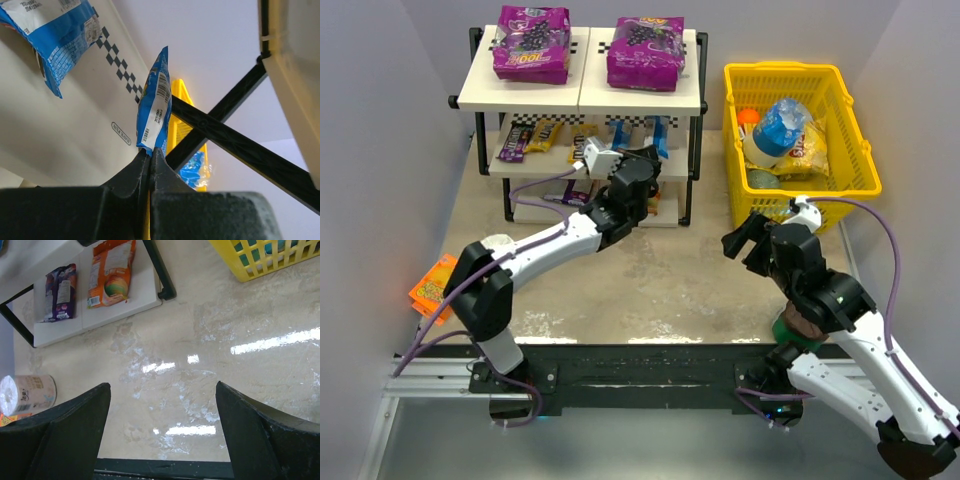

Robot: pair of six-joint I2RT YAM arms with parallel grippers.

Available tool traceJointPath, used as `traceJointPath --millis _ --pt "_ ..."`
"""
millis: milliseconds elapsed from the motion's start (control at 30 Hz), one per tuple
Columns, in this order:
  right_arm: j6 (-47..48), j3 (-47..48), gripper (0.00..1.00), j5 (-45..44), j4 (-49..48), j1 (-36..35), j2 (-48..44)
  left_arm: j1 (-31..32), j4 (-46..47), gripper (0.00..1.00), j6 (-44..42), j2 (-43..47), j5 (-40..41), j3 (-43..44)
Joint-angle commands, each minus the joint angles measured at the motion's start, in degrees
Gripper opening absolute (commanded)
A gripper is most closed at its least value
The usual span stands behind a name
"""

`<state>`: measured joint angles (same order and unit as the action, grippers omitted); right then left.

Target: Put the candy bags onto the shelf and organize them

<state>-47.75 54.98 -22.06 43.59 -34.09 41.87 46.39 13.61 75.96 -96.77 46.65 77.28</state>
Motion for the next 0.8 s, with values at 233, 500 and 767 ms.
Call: traceJointPath --millis 233,500,767 --pt "1.6 -1.02 0.93 -2.81 -0.26 0.07 0.23 -0.34 -2.09 0.04 0.76 -5.97 6.7 5.43" --pt "1.69 -1.37 0.93 -2.72 -0.7 -0.1 0.76 -0.34 -2.8 0.24 0.15 -6.33 6.35 5.52" --pt "1.52 -0.84 0.93 -2.54 -0.97 -0.02 1.02 -0.34 -10.0 0.5 3.75 -2.38 4.06 4.2"
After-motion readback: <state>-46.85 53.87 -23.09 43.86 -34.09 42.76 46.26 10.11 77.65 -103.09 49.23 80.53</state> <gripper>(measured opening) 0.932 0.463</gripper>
